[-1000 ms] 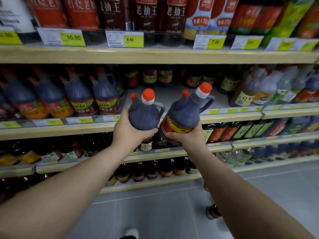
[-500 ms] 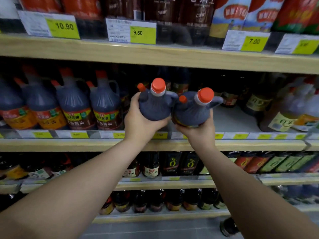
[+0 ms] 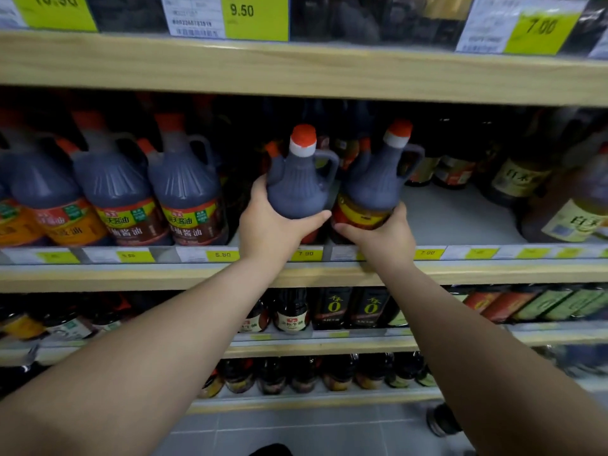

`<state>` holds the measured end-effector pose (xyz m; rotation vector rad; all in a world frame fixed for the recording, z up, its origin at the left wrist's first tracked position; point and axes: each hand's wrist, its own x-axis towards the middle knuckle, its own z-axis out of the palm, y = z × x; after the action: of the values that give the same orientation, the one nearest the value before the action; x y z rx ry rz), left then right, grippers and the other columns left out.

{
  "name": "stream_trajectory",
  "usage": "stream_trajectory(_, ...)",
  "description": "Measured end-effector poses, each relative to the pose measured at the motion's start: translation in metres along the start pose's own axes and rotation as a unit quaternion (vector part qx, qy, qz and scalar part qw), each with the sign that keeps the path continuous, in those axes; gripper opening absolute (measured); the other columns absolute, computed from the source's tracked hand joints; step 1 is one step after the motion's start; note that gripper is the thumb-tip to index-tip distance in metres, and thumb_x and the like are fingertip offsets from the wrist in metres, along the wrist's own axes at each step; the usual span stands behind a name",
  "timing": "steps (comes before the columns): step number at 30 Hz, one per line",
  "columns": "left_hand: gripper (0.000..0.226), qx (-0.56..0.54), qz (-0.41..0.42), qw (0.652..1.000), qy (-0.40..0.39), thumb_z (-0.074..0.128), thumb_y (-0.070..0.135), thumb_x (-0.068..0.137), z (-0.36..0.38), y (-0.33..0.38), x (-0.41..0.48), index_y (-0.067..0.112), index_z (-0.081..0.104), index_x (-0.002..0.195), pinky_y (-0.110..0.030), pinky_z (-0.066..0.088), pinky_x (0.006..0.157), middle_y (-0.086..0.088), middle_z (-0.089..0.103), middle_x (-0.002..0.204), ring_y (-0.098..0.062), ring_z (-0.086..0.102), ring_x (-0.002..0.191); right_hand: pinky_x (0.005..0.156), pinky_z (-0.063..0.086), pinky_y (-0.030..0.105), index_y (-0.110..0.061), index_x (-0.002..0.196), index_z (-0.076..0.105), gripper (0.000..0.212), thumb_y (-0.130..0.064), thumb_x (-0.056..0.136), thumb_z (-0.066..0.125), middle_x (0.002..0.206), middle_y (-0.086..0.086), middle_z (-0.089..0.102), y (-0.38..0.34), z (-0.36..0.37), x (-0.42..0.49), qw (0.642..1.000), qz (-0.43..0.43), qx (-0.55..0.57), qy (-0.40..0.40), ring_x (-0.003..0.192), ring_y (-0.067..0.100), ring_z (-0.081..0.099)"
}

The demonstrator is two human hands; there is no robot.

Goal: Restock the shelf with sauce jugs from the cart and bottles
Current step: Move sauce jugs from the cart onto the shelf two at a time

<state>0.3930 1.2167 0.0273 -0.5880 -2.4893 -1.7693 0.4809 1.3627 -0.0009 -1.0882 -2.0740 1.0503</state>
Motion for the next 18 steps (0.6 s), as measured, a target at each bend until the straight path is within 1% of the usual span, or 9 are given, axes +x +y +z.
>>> stream_trajectory(2, 0.094, -0.002, -0.018, 1.0, 0.01, 0.086, 0.053, 0.053, 0.005, 0.002, 0.003, 0.028, 0.044, 0.133, -0.021, 0.043, 0.081, 0.01, 0.062, 0.12, -0.009, 0.057, 0.104, 0.08, 0.04, 0.028, -0.019, 0.136, 0.036, 0.096, -0.054, 0.059, 0.084, 0.12, 0.002, 0.063, 0.0, 0.0, 0.0, 1.0, 0.002, -0.017, -0.008, 0.113, 0.028, 0.059)
stream_trajectory(5, 0.092, -0.008, -0.041, 0.999, 0.029, 0.084, 0.058, 0.053, 0.014, 0.002, 0.01, 0.025, 0.047, 0.13, -0.026, 0.047, 0.085, 0.006, 0.065, 0.118, -0.016, 0.06, 0.108, 0.084, 0.046, 0.034, -0.021, 0.131, 0.038, 0.091, -0.055, 0.06, 0.082, 0.117, 0.004, 0.064, 0.003, 0.002, -0.001, 0.999, -0.015, -0.043, -0.012, 0.11, 0.029, 0.06)
stream_trajectory(9, 0.097, 0.012, -0.047, 0.998, 0.032, 0.082, 0.058, 0.058, 0.019, -0.001, 0.011, 0.023, 0.04, 0.138, -0.023, 0.042, 0.087, 0.004, 0.06, 0.127, -0.019, 0.057, 0.116, 0.093, 0.049, 0.043, -0.02, 0.138, 0.033, 0.097, -0.059, 0.063, 0.078, 0.12, 0.007, 0.062, 0.007, 0.004, -0.004, 0.996, -0.031, -0.079, -0.006, 0.113, 0.032, 0.057)
stream_trajectory(10, 0.099, 0.014, -0.042, 0.999, 0.022, 0.081, 0.058, 0.059, 0.017, -0.003, 0.01, 0.023, 0.037, 0.141, -0.024, 0.042, 0.09, 0.004, 0.059, 0.13, -0.018, 0.055, 0.118, 0.094, 0.048, 0.043, -0.017, 0.14, 0.032, 0.099, -0.059, 0.063, 0.078, 0.121, 0.009, 0.061, 0.007, 0.005, -0.006, 0.996, -0.042, -0.083, 0.01, 0.114, 0.032, 0.056)
stream_trajectory(12, 0.1, 0.014, -0.03, 0.999, -0.016, 0.081, 0.056, 0.062, 0.01, -0.01, 0.007, 0.024, 0.034, 0.144, -0.027, 0.043, 0.097, 0.004, 0.057, 0.133, -0.016, 0.054, 0.121, 0.099, 0.042, 0.042, -0.007, 0.139, 0.035, 0.095, -0.053, 0.067, 0.078, 0.124, 0.013, 0.057, 0.008, 0.008, -0.016, 0.991, -0.082, -0.078, 0.073, 0.117, 0.033, 0.051)
stream_trajectory(13, 0.098, 0.03, -0.022, 0.999, -0.032, 0.08, 0.055, 0.064, 0.003, -0.015, 0.004, 0.023, 0.034, 0.145, -0.027, 0.043, 0.098, 0.004, 0.057, 0.133, -0.015, 0.053, 0.121, 0.099, 0.038, 0.039, -0.003, 0.135, 0.04, 0.088, -0.049, 0.07, 0.076, 0.123, 0.015, 0.055, 0.007, 0.01, -0.024, 0.984, -0.113, -0.076, 0.112, 0.115, 0.034, 0.049)
stream_trajectory(15, 0.084, 0.086, -0.004, 0.995, -0.053, 0.076, 0.05, 0.073, -0.012, -0.023, -0.003, 0.021, 0.038, 0.142, -0.021, 0.04, 0.093, 0.002, 0.059, 0.131, -0.014, 0.054, 0.12, 0.092, 0.035, 0.036, 0.001, 0.125, 0.048, 0.066, -0.038, 0.076, 0.071, 0.114, 0.017, 0.054, 0.005, 0.013, -0.04, 0.965, -0.187, -0.072, 0.17, 0.106, 0.033, 0.048)
stream_trajectory(16, 0.073, 0.113, 0.005, 0.992, -0.057, 0.074, 0.046, 0.077, -0.019, -0.026, -0.007, 0.02, 0.043, 0.139, -0.019, 0.039, 0.09, 0.001, 0.062, 0.127, -0.014, 0.056, 0.119, 0.089, 0.038, 0.038, 0.0, 0.12, 0.052, 0.055, -0.031, 0.078, 0.069, 0.109, 0.016, 0.055, 0.003, 0.014, -0.047, 0.957, -0.225, -0.07, 0.167, 0.102, 0.032, 0.049)
stream_trajectory(18, 0.051, 0.15, 0.025, 0.986, -0.066, 0.069, 0.038, 0.084, -0.032, -0.032, -0.015, 0.018, 0.053, 0.129, -0.018, 0.039, 0.087, 0.001, 0.067, 0.117, -0.014, 0.059, 0.113, 0.086, 0.045, 0.042, -0.003, 0.115, 0.058, 0.04, -0.024, 0.081, 0.063, 0.102, 0.012, 0.06, -0.002, 0.019, -0.058, 0.951, -0.287, -0.072, 0.088, 0.098, 0.03, 0.053)
